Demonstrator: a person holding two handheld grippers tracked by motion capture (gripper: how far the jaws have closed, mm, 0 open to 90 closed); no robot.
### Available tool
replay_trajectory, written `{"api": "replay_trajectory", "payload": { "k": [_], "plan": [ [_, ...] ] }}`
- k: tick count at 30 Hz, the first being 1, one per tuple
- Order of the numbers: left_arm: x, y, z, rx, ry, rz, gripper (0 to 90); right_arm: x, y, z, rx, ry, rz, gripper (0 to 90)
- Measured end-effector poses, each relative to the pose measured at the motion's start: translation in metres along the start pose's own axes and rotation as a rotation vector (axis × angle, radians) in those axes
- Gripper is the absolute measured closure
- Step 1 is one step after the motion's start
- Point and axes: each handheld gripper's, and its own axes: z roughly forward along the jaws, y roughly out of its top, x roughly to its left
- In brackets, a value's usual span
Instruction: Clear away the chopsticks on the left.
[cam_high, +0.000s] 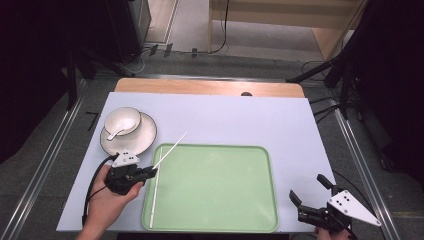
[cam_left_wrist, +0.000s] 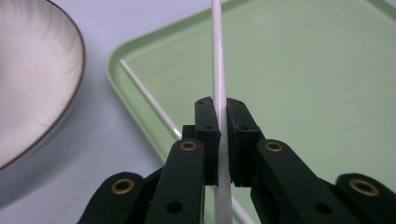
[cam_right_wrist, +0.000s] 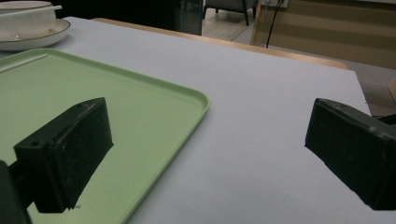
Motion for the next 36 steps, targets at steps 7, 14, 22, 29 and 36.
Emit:
{"api": "replay_trajectory", "payload": {
  "k": [7,14,22,29,36],
  "plan": [
    [-0.024,-0.007,0.01,0.023,-0.017,-0.001,85.4,0.0,0.0,-0.001,-0.003,-0.001,-0.002,0.9],
    [-0.046,-0.017,0.027,0.055,-0.046,-0.013,85.4,0.001,0.001,0.0,0.0,0.001,-0.004,0.9],
    [-0.056,-0.023,0.049,0.081,-0.046,-0.043,85.2,0.0,0.0,0.0,-0.002,0.005,-0.006,0.9],
    [-0.059,-0.024,0.06,0.093,-0.02,-0.062,85.1,-0.001,0.0,0.0,-0.004,0.005,0.0,0.9],
    [-0.063,-0.024,0.06,0.098,0.006,-0.048,84.4,-0.001,0.0,0.0,-0.003,0.005,-0.001,0.9]
  ]
}}
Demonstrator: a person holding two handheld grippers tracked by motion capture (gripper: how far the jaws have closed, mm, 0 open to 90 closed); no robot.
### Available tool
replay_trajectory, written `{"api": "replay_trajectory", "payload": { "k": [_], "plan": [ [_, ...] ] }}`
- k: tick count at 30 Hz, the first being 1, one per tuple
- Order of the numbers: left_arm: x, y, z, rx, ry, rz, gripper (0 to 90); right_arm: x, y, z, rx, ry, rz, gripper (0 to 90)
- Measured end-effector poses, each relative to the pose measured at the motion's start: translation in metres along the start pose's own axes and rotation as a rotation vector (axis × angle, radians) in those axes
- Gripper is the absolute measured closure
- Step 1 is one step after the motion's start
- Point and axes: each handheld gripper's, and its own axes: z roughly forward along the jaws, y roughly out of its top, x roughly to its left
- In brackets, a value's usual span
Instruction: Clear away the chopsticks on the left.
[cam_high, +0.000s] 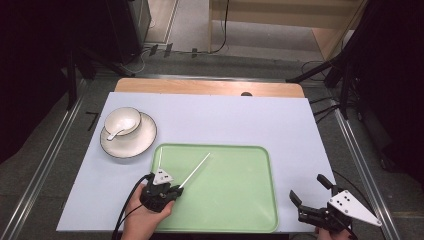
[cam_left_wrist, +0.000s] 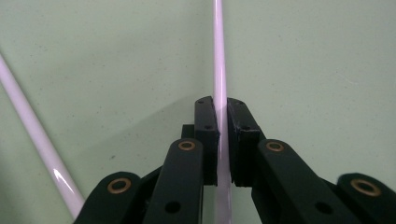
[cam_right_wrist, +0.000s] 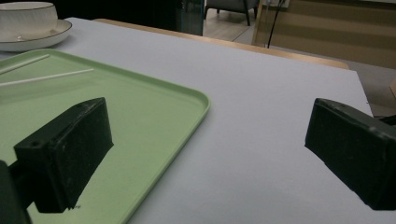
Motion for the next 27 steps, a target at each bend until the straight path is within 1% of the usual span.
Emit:
{"api": "replay_trajectory", "payload": {
  "k": [2,4,6,7,8,11,12,13,14,15,16,17,19,20,22,24,27],
  "plan": [
    [-0.001,0.0,0.0,0.001,-0.001,0.009,82.4,0.001,0.0,0.0,0.001,0.002,-0.004,0.9],
    [-0.003,0.0,0.0,-0.005,0.004,0.008,79.5,0.001,0.0,0.0,0.004,0.0,-0.004,0.9],
    [-0.003,-0.001,0.0,-0.008,0.007,0.014,79.6,0.001,0.0,0.001,0.005,0.001,-0.003,0.9],
    [-0.003,0.0,0.0,-0.006,0.001,0.007,79.3,0.001,0.0,0.001,0.006,0.001,-0.002,0.9],
    [-0.002,0.0,0.0,-0.006,-0.015,-0.002,77.8,0.001,0.0,0.001,0.006,0.003,-0.002,0.9],
    [0.0,0.002,0.0,-0.009,-0.048,-0.017,67.9,0.001,0.0,0.001,0.005,0.001,-0.003,0.9],
    [0.002,0.004,-0.001,-0.024,-0.068,-0.028,67.2,0.001,0.0,0.001,0.004,0.0,-0.002,0.9],
    [0.004,0.006,-0.002,-0.042,-0.078,-0.033,67.3,0.001,0.0,0.001,0.003,0.0,-0.002,0.9],
    [0.004,0.01,-0.003,-0.055,-0.074,-0.029,68.2,0.001,0.0,0.001,0.002,0.001,-0.003,0.9],
    [0.005,0.014,-0.004,-0.064,-0.079,-0.025,70.5,0.0,0.0,0.001,0.003,0.002,-0.001,0.9],
    [0.004,0.019,-0.004,-0.076,-0.085,-0.025,74.5,0.0,0.0,0.001,0.004,0.002,0.003,0.9],
    [0.003,0.024,-0.003,-0.079,-0.092,-0.015,79.6,0.0,0.0,0.001,0.005,0.0,0.004,0.9],
    [-0.001,0.035,0.002,-0.071,-0.101,0.009,88.4,0.0,0.0,0.002,0.004,0.001,0.005,0.9],
    [-0.003,0.041,0.006,-0.07,-0.111,0.014,90.0,0.0,0.0,0.002,0.006,0.0,0.004,0.9],
    [-0.007,0.05,0.017,-0.061,-0.115,0.031,90.0,0.0,0.0,0.003,0.007,0.002,0.003,0.9],
    [-0.009,0.059,0.031,-0.039,-0.127,0.036,90.0,0.0,0.0,0.003,0.007,0.005,0.001,0.9],
    [-0.01,0.067,0.047,-0.014,-0.118,0.044,90.0,-0.001,-0.001,0.002,0.006,0.007,0.002,0.9]
  ]
}}
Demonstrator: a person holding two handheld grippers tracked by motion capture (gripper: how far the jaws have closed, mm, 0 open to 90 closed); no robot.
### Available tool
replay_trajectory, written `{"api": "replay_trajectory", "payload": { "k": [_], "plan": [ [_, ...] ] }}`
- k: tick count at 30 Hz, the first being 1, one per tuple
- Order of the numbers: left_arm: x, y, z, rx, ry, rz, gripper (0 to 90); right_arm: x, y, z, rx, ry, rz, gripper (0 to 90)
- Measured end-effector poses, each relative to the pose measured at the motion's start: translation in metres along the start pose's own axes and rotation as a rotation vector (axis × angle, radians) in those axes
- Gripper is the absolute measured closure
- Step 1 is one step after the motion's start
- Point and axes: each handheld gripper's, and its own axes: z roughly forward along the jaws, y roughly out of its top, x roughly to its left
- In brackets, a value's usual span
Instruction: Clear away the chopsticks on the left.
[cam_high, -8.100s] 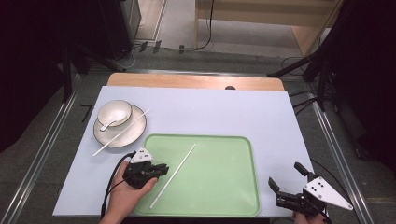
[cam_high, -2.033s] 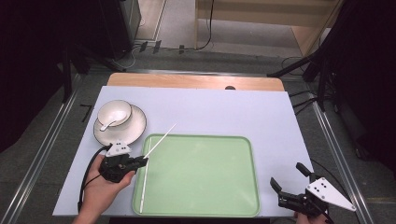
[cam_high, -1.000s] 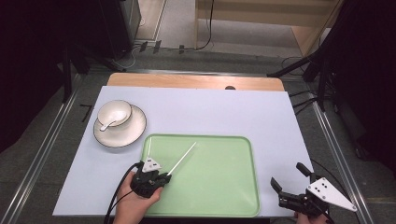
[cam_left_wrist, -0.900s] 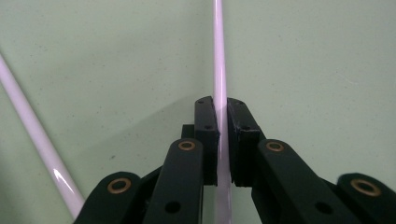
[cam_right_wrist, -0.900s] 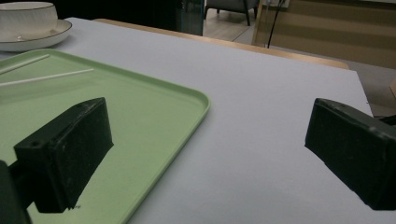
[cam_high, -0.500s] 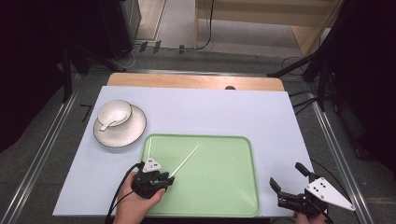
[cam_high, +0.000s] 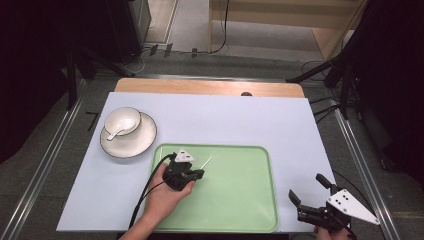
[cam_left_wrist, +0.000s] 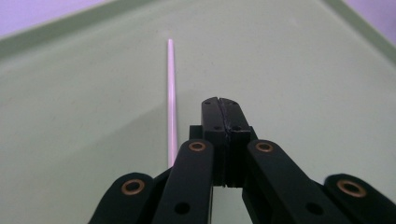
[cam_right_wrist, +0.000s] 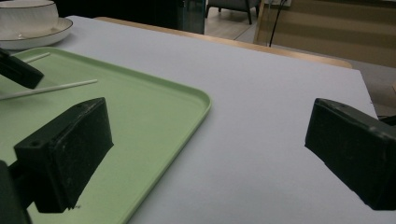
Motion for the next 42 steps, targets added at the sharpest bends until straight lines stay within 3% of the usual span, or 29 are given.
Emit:
{"api": "replay_trajectory", "payload": {
  "k": [2,6,24,30,42],
  "plan": [
    [0.002,0.004,0.009,0.016,0.02,0.004,90.0,-0.001,0.0,-0.001,0.0,-0.001,0.006,0.9],
    [0.009,0.009,0.018,0.009,0.036,-0.029,90.0,-0.002,-0.001,-0.002,-0.005,-0.003,0.004,0.9],
    [0.045,0.009,0.004,-0.023,0.18,-0.134,90.0,-0.001,-0.001,-0.001,-0.002,0.003,0.004,0.9],
    [0.057,0.006,-0.004,-0.027,0.208,-0.154,90.0,-0.002,-0.001,-0.001,-0.001,0.001,0.007,0.9],
    [0.072,-0.002,-0.015,-0.04,0.224,-0.179,90.0,-0.001,-0.001,0.0,0.003,0.0,0.001,0.9]
  ]
}}
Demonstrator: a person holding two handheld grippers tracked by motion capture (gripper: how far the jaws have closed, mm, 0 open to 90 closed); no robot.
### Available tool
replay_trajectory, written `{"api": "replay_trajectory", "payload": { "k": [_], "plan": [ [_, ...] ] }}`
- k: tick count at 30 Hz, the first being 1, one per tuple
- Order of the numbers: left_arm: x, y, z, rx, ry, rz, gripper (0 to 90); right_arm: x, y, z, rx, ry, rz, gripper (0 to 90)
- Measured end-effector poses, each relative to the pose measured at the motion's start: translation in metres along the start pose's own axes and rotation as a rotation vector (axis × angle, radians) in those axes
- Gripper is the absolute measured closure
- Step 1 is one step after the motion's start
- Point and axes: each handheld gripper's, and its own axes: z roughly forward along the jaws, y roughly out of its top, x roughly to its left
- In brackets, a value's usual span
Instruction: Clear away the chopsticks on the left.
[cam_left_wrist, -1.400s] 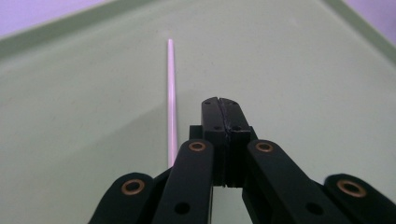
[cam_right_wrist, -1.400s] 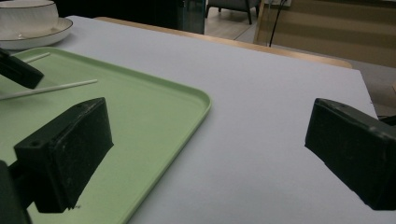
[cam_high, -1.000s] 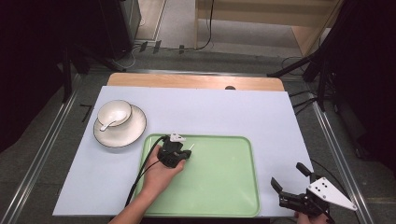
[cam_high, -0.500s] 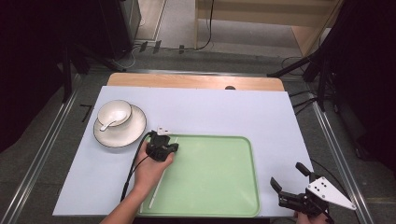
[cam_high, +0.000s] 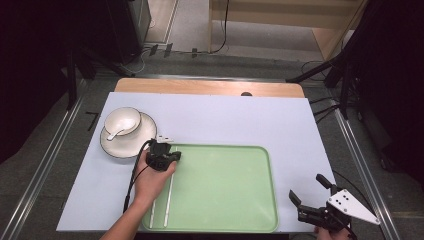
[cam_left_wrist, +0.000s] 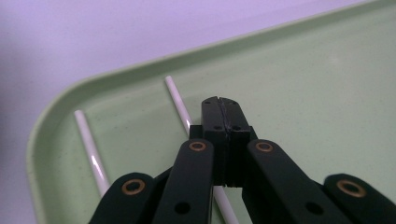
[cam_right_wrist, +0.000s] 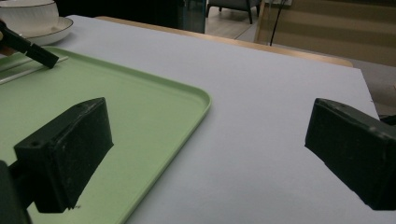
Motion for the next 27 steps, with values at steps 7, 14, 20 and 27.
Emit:
{"api": "replay_trajectory", "payload": {
  "k": [7,14,20,27],
  "plan": [
    [0.008,-0.003,-0.005,-0.002,0.019,0.005,90.0,0.0,0.0,0.0,-0.001,-0.001,0.001,0.9],
    [0.009,-0.007,-0.008,-0.014,-0.01,0.045,90.0,0.001,0.001,0.001,0.002,0.001,-0.001,0.9],
    [0.006,-0.014,-0.021,-0.077,-0.071,0.073,86.2,0.0,0.0,0.001,0.002,0.002,0.002,0.9],
    [0.005,-0.023,-0.049,-0.207,-0.253,0.125,16.4,0.0,0.0,0.001,0.003,0.003,0.0,0.9]
  ]
}}
